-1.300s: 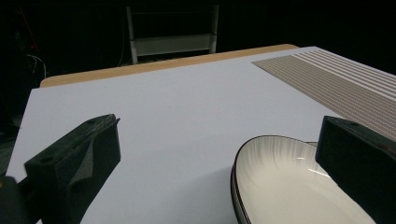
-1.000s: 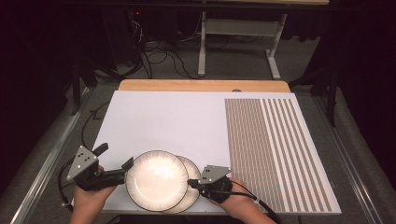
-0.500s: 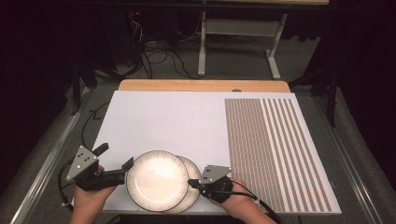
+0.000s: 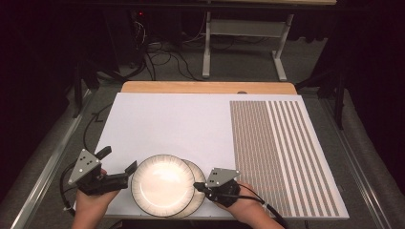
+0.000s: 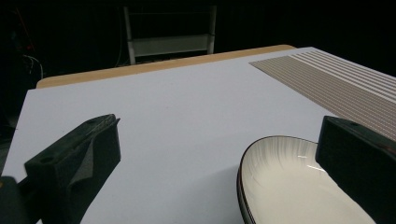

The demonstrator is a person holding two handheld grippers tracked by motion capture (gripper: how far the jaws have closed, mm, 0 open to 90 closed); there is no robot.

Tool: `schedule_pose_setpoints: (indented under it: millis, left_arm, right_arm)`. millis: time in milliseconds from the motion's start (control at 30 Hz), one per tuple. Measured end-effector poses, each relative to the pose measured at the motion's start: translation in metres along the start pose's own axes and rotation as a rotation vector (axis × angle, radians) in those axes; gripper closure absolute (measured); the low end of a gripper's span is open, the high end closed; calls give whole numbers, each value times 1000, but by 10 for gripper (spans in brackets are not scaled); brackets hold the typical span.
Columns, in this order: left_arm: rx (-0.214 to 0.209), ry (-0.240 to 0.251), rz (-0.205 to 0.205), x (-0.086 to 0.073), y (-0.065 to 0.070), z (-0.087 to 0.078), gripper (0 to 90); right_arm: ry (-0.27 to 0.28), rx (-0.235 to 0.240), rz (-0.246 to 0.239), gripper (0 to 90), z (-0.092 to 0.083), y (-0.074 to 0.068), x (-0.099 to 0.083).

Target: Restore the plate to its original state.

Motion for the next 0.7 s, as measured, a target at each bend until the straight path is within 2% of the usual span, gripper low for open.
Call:
schedule_pose_setpoints:
  millis: [700]
  left_arm:
    - [-8, 2, -3, 0, 1, 1, 4]
  right_arm:
    - [13, -19, 7, 900, -10, 5, 1]
Point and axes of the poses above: each handheld gripper's, and its own axes: z roughly forward along the jaws, x roughly out of its top, y roughly to its right, the point moved 1 cm from there along z, roughly forward along the jaws, and after that the axes turned 14 degrees about y, right-handed, at the moved point
